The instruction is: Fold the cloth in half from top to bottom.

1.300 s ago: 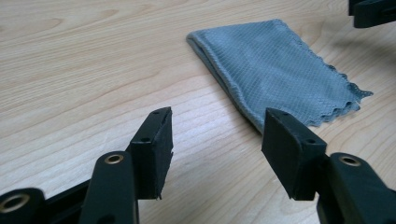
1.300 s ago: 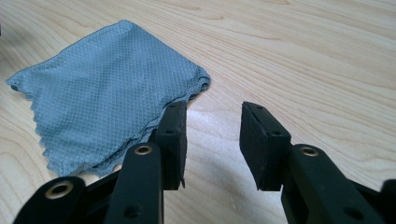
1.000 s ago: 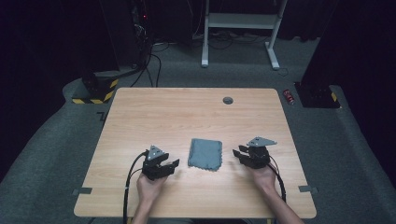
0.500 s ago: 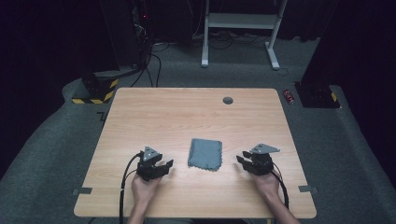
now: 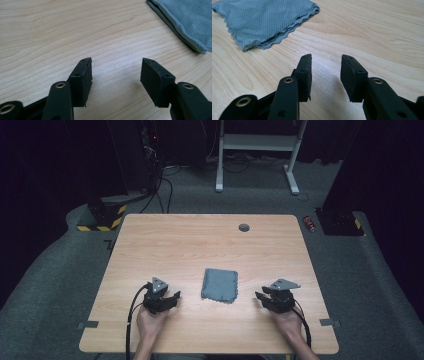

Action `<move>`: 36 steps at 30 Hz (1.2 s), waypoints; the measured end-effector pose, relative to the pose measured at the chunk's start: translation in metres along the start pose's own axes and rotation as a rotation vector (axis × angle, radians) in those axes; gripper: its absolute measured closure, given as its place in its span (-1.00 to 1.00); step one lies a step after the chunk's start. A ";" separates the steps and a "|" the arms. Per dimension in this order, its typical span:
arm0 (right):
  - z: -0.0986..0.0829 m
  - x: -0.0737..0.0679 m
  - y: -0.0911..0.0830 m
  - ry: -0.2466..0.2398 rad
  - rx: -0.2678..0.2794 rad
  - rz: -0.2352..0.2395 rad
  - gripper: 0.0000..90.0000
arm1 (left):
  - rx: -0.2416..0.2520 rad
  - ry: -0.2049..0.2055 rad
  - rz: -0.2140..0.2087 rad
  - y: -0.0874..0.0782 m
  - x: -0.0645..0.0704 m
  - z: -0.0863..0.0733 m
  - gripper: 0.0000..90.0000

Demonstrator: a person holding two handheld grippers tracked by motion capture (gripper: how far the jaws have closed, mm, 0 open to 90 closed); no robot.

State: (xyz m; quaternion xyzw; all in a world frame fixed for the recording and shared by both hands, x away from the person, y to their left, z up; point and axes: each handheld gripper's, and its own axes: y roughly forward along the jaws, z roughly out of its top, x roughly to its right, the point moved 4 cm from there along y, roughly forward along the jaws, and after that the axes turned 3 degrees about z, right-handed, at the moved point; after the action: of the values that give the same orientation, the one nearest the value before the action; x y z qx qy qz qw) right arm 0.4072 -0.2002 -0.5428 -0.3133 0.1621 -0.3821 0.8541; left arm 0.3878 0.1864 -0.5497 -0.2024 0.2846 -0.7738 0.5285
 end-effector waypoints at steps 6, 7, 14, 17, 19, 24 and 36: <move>-0.006 -0.001 0.000 0.000 -0.025 0.001 0.36 | 0.007 -0.013 0.009 0.001 -0.004 -0.002 -0.04; -0.007 -0.001 -0.001 0.003 -0.026 0.001 0.35 | 0.011 -0.012 0.011 0.001 -0.004 -0.002 -0.04; -0.010 -0.003 -0.001 -0.014 -0.019 -0.020 0.27 | 0.006 0.020 0.050 0.002 0.000 -0.003 -0.13; -0.010 -0.003 -0.001 -0.006 -0.022 -0.016 0.13 | -0.001 0.026 0.046 0.003 0.002 -0.003 -0.24; -0.010 -0.003 -0.001 -0.008 -0.024 -0.023 0.09 | -0.002 0.029 0.042 0.003 0.002 -0.003 -0.26; -0.011 -0.003 -0.001 -0.001 -0.025 -0.031 0.06 | -0.005 0.032 0.038 0.004 0.003 -0.003 -0.32; -0.011 -0.003 -0.001 0.002 -0.024 -0.033 0.05 | -0.005 0.031 0.036 0.004 0.003 -0.003 -0.33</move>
State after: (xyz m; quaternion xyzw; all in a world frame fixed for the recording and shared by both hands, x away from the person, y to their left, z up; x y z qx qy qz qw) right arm 0.3992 -0.2026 -0.5501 -0.3259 0.1624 -0.3943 0.8438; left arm 0.3876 0.1827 -0.5541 -0.1864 0.2982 -0.7665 0.5375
